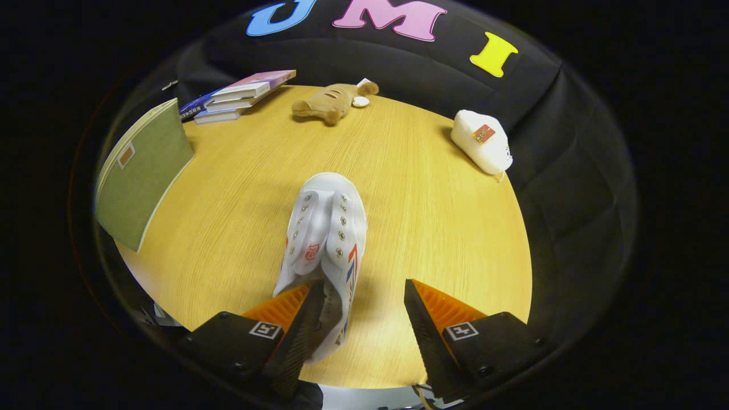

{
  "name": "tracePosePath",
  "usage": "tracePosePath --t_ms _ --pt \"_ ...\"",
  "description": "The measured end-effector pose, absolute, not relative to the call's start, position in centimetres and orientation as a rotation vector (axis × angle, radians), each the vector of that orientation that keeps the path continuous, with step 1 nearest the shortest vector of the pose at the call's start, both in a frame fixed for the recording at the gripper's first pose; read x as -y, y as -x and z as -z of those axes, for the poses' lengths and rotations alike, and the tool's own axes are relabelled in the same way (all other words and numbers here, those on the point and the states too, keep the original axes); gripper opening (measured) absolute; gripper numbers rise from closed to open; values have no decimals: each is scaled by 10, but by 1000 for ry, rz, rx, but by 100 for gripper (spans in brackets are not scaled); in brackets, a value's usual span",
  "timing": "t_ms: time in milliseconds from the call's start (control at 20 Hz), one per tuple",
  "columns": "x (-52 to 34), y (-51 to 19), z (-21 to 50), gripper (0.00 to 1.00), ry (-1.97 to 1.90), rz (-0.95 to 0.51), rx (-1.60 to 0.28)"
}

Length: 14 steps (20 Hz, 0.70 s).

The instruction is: Open the storage box then place both shoes into the box .Put the left shoe in first, then the right shoe, with the right side of both shoes facing outward in a uniform manner.

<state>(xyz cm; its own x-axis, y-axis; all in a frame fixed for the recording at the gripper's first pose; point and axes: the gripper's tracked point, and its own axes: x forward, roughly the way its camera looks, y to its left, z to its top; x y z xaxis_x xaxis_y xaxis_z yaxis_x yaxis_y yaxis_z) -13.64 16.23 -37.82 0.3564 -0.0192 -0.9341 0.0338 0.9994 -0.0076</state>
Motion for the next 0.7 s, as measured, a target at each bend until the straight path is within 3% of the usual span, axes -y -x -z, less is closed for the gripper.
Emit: tracePosePath --t_ms 100,300,550,700 --pt "-158 129 389 87 -33 67 -1217" --pt "-160 104 395 72 -110 105 -1178" --pt "-173 100 410 34 -120 88 -1190" --pt "-164 102 412 20 -106 125 -1181"
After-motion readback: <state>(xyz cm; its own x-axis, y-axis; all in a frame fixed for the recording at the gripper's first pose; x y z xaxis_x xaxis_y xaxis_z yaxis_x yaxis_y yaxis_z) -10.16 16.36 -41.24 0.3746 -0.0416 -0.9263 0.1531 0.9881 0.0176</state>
